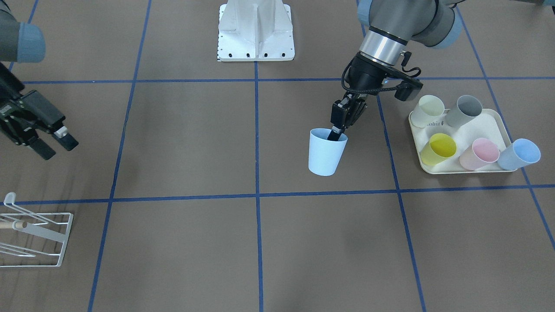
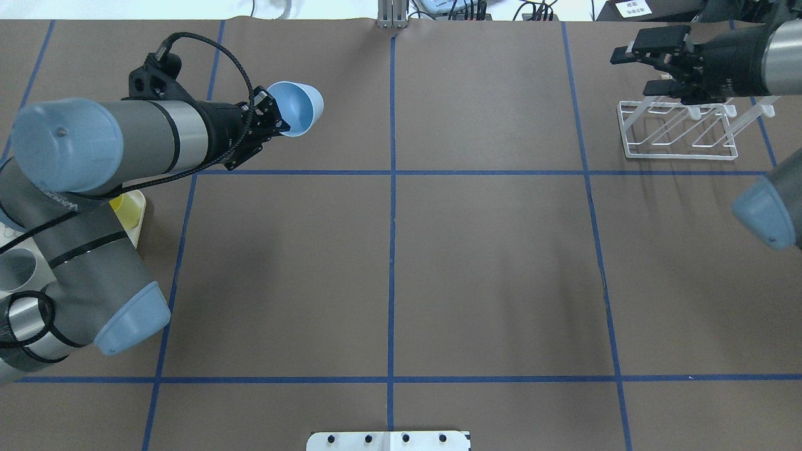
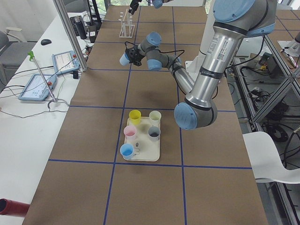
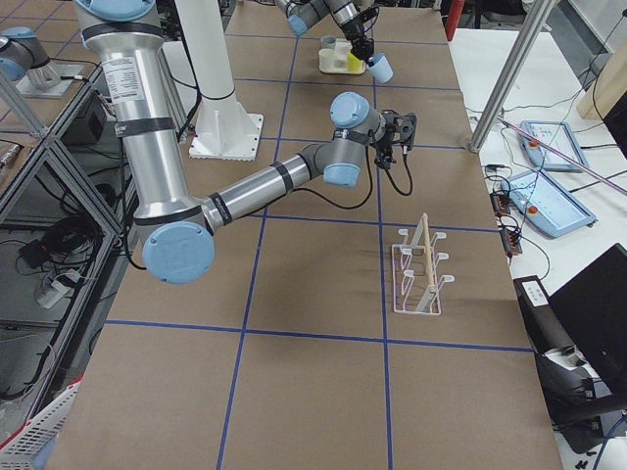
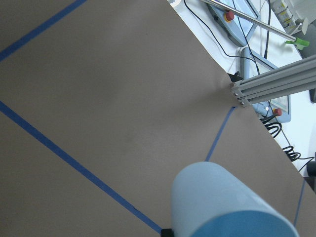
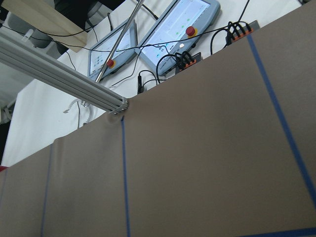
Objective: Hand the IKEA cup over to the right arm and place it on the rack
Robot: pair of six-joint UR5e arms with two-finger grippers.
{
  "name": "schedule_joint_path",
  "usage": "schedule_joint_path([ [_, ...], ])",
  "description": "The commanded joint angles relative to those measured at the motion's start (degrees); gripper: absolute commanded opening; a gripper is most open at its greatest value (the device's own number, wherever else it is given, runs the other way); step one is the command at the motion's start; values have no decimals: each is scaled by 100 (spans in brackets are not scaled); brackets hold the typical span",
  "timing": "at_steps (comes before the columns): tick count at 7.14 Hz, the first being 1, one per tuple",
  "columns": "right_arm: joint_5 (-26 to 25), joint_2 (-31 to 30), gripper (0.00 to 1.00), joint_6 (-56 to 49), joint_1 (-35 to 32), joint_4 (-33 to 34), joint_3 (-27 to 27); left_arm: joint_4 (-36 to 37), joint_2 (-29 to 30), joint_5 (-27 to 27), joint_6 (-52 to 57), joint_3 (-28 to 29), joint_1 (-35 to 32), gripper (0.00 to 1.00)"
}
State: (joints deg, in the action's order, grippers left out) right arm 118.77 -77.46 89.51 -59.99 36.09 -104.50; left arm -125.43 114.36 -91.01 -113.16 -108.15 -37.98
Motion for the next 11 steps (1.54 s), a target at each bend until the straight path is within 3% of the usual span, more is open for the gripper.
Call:
schedule_joint_path([
  [1,-214,397,100,1154,452,-331,-44,-675,269,320,-302,136,203,0],
  [3,-223,713,100,1497,541,-340,-88,-1375,560,573,-882,530,203,0],
  [7,-539,1295,100,2631,752,-427,-89,-3457,614,988,-1884,1348,230,0],
  [8,-870,1208,100,2807,1022,-1132,25,-3845,614,988,-1938,1497,230,0],
  [9,-1213,1198,100,3035,1251,-1374,69,-4249,588,1014,-2217,1656,230,0],
  [11,-1286,1233,100,3239,1306,-1377,70,-4736,623,1103,-2456,1780,238,0],
])
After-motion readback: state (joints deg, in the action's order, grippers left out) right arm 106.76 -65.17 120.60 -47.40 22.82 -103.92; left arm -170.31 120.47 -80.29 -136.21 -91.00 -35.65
